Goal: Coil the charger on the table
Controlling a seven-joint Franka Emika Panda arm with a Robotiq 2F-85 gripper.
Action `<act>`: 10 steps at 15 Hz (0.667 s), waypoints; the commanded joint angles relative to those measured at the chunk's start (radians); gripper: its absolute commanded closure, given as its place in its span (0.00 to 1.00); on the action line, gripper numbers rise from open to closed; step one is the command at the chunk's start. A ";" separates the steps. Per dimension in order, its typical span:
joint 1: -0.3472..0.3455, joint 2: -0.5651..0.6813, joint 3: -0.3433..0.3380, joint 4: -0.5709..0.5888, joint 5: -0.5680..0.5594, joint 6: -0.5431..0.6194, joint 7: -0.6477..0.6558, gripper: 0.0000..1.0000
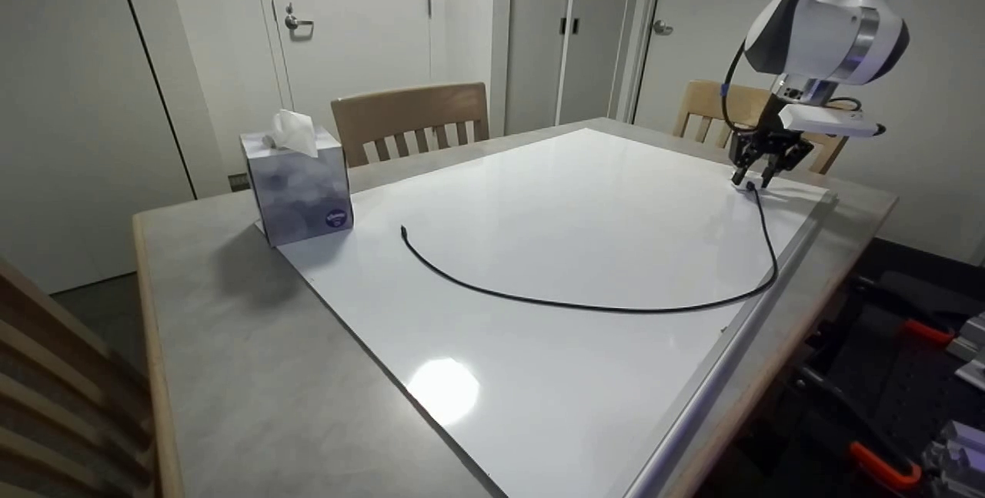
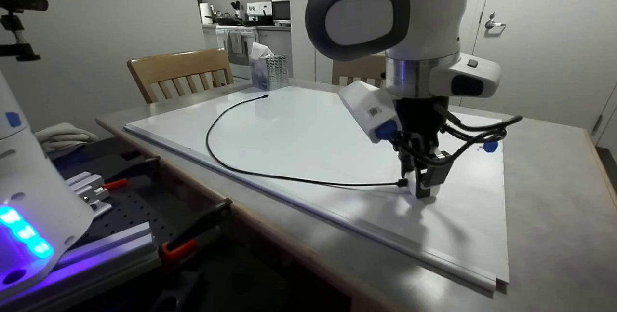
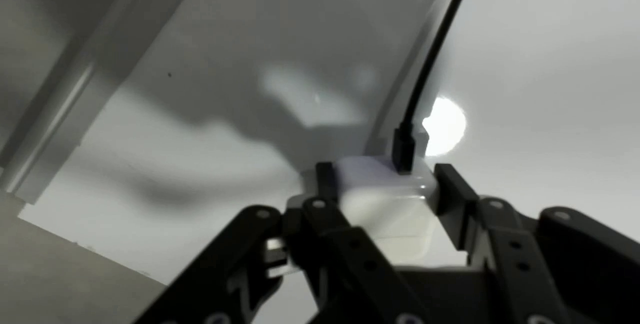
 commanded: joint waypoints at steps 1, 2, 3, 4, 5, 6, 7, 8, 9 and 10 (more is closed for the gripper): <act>-0.014 -0.010 0.065 0.048 -0.015 -0.030 -0.083 0.74; -0.011 -0.010 0.088 0.068 -0.016 -0.039 -0.104 0.74; -0.015 -0.008 0.122 0.088 -0.010 -0.043 -0.129 0.74; -0.025 -0.010 0.170 0.111 0.005 -0.054 -0.158 0.74; -0.026 -0.009 0.195 0.128 0.004 -0.067 -0.174 0.74; -0.018 -0.003 0.158 0.090 -0.032 -0.020 -0.095 0.49; -0.015 -0.003 0.183 0.107 -0.027 -0.027 -0.105 0.49; -0.012 -0.003 0.196 0.117 -0.025 -0.031 -0.109 0.49; -0.012 -0.003 0.200 0.120 -0.024 -0.032 -0.113 0.49; -0.015 -0.003 0.200 0.120 -0.025 -0.033 -0.118 0.49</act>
